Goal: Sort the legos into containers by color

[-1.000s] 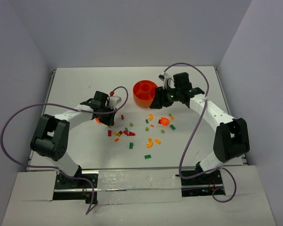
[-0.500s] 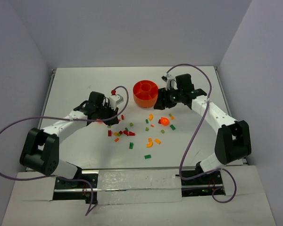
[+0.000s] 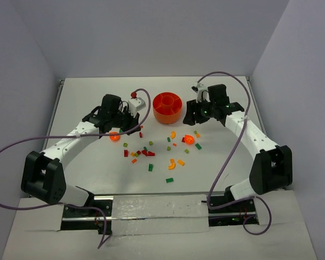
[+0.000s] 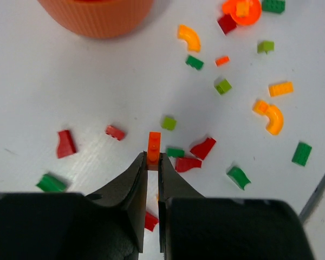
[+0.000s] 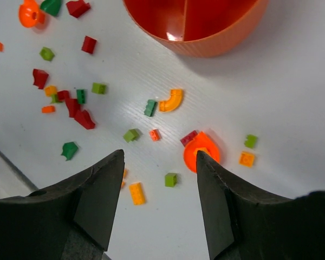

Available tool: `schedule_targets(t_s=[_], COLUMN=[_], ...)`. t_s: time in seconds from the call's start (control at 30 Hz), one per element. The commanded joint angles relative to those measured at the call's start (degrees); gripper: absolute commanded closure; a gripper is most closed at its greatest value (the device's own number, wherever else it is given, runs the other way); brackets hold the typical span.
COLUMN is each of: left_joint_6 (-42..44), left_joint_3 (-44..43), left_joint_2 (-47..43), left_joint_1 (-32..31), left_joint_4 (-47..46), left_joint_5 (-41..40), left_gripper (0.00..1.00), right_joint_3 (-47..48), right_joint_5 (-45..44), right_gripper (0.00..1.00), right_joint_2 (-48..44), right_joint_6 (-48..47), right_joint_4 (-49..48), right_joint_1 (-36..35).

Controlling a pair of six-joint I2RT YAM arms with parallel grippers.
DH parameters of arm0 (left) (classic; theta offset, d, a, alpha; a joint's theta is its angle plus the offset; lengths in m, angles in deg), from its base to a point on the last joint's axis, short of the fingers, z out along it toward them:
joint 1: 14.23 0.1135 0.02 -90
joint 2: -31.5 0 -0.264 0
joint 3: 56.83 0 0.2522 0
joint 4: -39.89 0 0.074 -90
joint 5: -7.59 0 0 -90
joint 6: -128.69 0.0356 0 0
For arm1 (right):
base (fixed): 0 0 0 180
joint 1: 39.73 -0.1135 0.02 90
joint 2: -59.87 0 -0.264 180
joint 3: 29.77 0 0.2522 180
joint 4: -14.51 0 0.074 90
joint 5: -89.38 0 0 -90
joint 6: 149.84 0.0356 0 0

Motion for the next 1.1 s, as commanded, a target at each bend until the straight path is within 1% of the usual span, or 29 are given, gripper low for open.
schedule_targets(t_s=[0.0, 0.07, 0.1, 0.17, 0.2, 0.23, 0.27, 0.3, 0.4, 0.47, 0.5, 0.53, 0.6, 0.67, 0.73, 0.83, 0.9, 1.0, 1.07], left_joint_6=[-3.36, -3.86, -5.30, -6.42, -8.05, -9.44, -10.19, -10.55, -10.45, -7.57, -5.98, -4.39, 0.49, 6.12, 6.80, 8.31, 8.74, 9.06, 9.67], left_joint_3=[-6.88, -8.22, -9.21, -10.60, -11.21, -11.24, -10.77, -10.00, -8.75, -11.02, -12.53, -14.62, -19.13, -21.46, -23.07, -33.65, -40.02, -43.40, -46.06], left_joint_2=[0.06, 0.06, 0.19, 0.32, -0.11, -0.59, -1.15, -1.81, -2.06, 0.20, 1.56, 4.55, 7.32, 9.02, 9.90, 17.02, 21.71, 24.54, 26.82], left_joint_1=[-1.43, -1.71, -1.87, -1.91, -1.91, -1.76, -1.59, -1.47, -1.38, -1.39, -1.47, -1.47, -1.40, -1.59, -2.00, -2.53, -2.53, -3.05, -4.19], left_joint_4=[0.73, 1.15, 1.15, 1.68, 1.54, 0.67, -0.68, -2.33, -5.94, -6.04, -3.15, -1.57, 1.27, 2.37, 1.77, 9.40, 13.62, 14.25, 14.77], left_joint_5=[-8.21, -11.52, -15.04, -17.27, -19.25, -19.04, -18.06, -17.23, -14.86, -12.98, -12.29, -12.17, -10.45, -6.29, -6.24, -2.96, -1.18, -0.35, -0.30], left_gripper=[1.00, 1.00, 1.00, 1.00, 1.00, 1.00, 1.00, 1.00, 1.00, 1.00, 1.00, 1.00, 1.00, 1.00, 1.00, 1.00, 1.00, 1.00, 0.98], right_joint_3=[0.89, -0.08, -0.82, -1.87, -2.93, -3.64, -4.06, -4.38, -6.08, -5.47, -3.53, -1.84, 2.61, 5.07, 6.13, 8.08, 8.68, 8.10, 8.36], right_joint_5=[-8.05, -9.97, -11.68, -14.42, -16.73, -18.27, -19.15, -19.95, -25.79, -27.87, -27.08, -22.54, -17.82, -16.28, -16.02, -17.18, -16.01, -12.71, -9.90], right_gripper=[0.33, 0.29, 0.26, 0.20, 0.12, 0.06, 0.03, 0.02, 0.00, 0.00, 0.00, 0.00, 0.00, 0.00, 0.00, 0.00, 0.00, 0.00, 0.00], right_joint_2=[-7.79, -10.07, -11.63, -13.29, -14.80, -15.89, -16.53, -16.88, -17.75, -16.14, -14.05, -12.60, -8.89, -6.82, -5.93, -3.04, -2.07, -1.53, -0.31], right_joint_6=[-4.56, -5.76, -6.55, -7.14, -7.11, -7.48, -7.87, -7.99, -5.31, -3.15, -4.54, -5.78, -8.13, -8.68, -8.75, -7.79, -7.79, -8.40, -10.06], right_joint_4=[0.71, 0.22, -0.37, -2.00, -3.48, -4.69, -5.76, -6.94, -10.57, -11.97, -10.50, -9.09, -4.74, -3.16, -2.87, -1.20, -0.23, -0.22, 1.70], right_joint_1=[0.84, 1.05, 1.20, 1.38, 1.49, 1.51, 1.54, 1.60, 1.61, 1.68, 1.61, 1.60, 1.69, 1.69, 1.61, 1.78, 1.85, 2.23, 2.35])
